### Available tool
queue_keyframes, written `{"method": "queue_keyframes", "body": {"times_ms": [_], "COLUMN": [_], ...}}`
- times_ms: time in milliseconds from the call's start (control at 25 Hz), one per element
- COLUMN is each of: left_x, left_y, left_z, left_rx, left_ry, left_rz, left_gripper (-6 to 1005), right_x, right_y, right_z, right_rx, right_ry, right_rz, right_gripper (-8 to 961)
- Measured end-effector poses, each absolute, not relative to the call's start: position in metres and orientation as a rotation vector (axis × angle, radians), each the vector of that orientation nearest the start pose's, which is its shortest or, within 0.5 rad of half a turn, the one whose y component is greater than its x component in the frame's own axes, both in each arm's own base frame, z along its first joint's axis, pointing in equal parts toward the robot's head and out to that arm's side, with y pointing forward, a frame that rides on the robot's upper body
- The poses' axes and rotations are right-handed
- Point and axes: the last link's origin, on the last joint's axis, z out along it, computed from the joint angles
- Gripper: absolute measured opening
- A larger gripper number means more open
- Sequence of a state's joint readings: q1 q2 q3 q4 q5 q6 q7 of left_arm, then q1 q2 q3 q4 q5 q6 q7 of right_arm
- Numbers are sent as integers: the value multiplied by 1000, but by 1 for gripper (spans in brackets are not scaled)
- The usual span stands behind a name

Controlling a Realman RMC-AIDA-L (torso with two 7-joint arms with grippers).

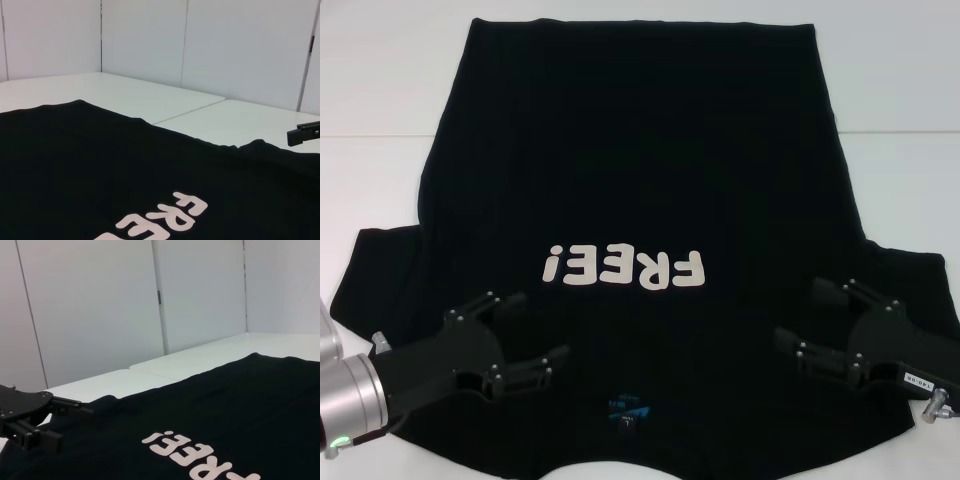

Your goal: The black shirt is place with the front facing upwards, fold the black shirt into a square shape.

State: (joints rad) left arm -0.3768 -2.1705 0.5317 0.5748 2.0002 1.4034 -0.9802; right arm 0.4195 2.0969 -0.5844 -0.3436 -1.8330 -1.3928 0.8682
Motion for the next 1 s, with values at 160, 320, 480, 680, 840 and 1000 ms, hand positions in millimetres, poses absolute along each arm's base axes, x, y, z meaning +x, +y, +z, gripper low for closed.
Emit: {"method": "queue_keyframes", "body": {"times_ms": [160,320,480,680,840,1000], "left_x": [-317,-318,-317,-319,-327,-340], "left_y": [287,286,287,298,306,310], "left_z": [-32,-33,-28,3,34,61], "left_rx": [-2482,-2485,-2454,-2303,-2147,-1980], "left_ry": [-527,-538,-663,-1106,-1433,-1753], "left_rz": [-611,-613,-677,-821,-888,-811], "left_gripper": [938,938,937,938,938,937], "right_x": [312,311,311,311,312,311], "right_y": [292,293,293,293,294,295], "right_z": [-39,-40,-40,-40,-40,-41], "right_rx": [-2445,-2448,-2448,-2447,-2445,-2451], "right_ry": [528,530,529,531,537,539], "right_rz": [744,748,749,745,741,734], "right_gripper": [947,947,947,946,946,946]}}
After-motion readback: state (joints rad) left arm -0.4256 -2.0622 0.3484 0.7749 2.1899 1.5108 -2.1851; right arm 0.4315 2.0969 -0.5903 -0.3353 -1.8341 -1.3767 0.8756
